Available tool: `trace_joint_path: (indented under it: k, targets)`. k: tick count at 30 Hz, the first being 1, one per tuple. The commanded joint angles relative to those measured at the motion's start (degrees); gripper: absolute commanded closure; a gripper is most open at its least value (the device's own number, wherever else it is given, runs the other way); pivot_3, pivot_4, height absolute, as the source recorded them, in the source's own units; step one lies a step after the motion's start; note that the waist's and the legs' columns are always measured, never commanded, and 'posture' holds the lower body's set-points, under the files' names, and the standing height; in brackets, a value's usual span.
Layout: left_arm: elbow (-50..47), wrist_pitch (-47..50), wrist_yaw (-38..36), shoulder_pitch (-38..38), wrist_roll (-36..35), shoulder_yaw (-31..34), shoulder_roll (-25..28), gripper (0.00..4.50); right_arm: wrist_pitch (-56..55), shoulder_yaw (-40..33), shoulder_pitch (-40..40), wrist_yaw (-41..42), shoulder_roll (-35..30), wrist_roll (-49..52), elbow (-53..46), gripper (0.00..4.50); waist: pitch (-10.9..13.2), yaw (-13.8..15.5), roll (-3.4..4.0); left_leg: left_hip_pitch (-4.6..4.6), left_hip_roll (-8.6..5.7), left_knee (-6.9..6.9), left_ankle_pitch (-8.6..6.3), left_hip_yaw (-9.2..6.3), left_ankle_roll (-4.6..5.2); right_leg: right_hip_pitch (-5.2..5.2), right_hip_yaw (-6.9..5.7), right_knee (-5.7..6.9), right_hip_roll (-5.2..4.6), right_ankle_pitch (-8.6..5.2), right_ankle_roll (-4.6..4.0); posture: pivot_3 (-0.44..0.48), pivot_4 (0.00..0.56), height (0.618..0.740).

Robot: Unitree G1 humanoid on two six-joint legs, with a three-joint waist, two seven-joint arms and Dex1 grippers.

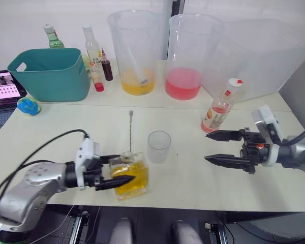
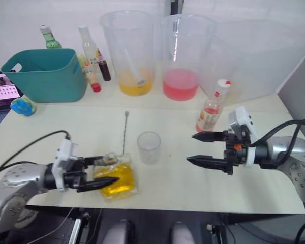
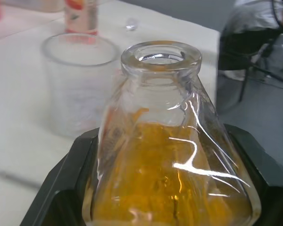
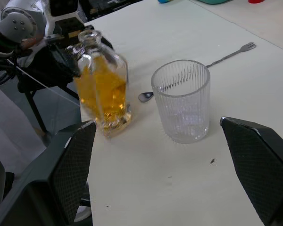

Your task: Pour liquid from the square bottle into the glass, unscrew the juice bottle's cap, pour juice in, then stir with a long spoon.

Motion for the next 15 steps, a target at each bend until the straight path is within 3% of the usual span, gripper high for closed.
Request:
trace_joint_path:
  k: [1, 6, 11, 15]
  targets:
    - [-2.0, 1.2, 2.0, -2.1, -5.6, 7.5, 1.2, 1.71, -2.9, 1.2, -2.4, 1.4, 1.5, -2.1, 1.4, 0.06, 0.0, 0.2, -0.01, -0.05, -0.02, 0.02, 0.00, 0.00, 0.00, -0.07, 0.00, 0.01, -0.02, 0.00, 0.00, 0.000, 0.150, 0.728]
    - [2.3, 0.4, 4.2, -6.7, -3.0, 9.8, 2.4, 1.71, -4.2, 3.0, -3.9, 2.6, 4.1, -4.1, 2.7, 0.06, 0.0, 0.5, -0.08, -0.31, -0.06, 0.09, 0.03, 0.00, -0.05, -0.45, 0.00, 0.40, -0.04, 0.02, -0.01, 0.000, 0.150, 0.728]
    - [7.0, -3.2, 8.4, -14.2, 3.2, 6.3, 0.9, 1.71, -4.1, 2.6, -3.8, 2.0, 5.4, -4.4, 2.1, 0.06, 0.1, 0.5, -0.13, -0.31, -0.06, 0.08, 0.03, 0.00, -0.05, -0.51, 0.00, 0.46, -0.03, 0.02, -0.02, 0.000, 0.150, 0.728]
    - [8.5, -1.4, 12.4, -21.9, 7.7, -1.0, -1.2, 1.71, -4.3, 1.1, -2.1, -1.2, 6.5, -4.9, 0.1, 0.06, 0.1, 1.0, -0.21, -0.35, -0.08, 0.12, 0.04, -0.01, -0.06, -0.51, -0.01, 0.49, -0.03, 0.02, -0.02, 0.000, 0.150, 0.728]
